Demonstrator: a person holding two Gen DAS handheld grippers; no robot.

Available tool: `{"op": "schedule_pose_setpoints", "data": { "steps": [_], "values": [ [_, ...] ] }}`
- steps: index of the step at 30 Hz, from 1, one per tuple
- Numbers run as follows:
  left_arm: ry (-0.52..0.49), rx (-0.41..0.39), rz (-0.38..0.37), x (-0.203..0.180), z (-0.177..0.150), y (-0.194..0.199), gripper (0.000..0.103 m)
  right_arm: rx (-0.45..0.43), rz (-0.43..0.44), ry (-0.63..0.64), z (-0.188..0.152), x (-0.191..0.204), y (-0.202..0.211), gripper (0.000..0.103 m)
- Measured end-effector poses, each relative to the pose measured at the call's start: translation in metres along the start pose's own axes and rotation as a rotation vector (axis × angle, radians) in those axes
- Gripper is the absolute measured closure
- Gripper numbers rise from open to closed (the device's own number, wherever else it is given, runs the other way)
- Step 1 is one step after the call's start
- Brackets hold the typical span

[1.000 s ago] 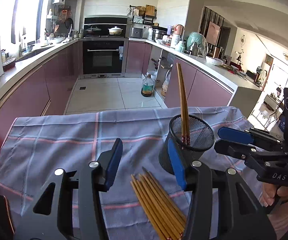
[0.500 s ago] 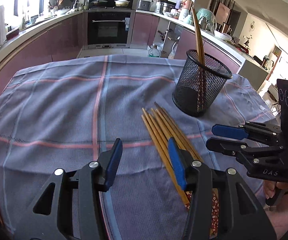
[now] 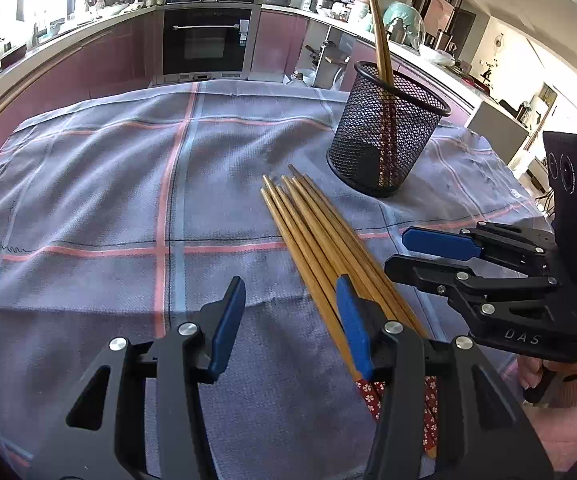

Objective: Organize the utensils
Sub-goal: 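Move both tools back over the chopstick bundle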

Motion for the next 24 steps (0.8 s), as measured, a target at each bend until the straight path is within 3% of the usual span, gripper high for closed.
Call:
{"op": "schedule_pose_setpoints", "data": {
  "steps": [24],
  "values": [
    [-0.041,0.036,0.008,0.0,-0.009,-0.01,0.065,0.021,-0.042,0.031,-0.006,-0.002,-0.005,0.075]
  ]
}}
Point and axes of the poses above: each gripper's, at about its wrist camera, not at the fingertips, and y roughly against the way its jaws point, x to its left, z to its top, the point moved 10 cm from there along -y, roughly the way its jaws point, and after that the axes turned 5 degrees about -x, right-handed, at the moved point
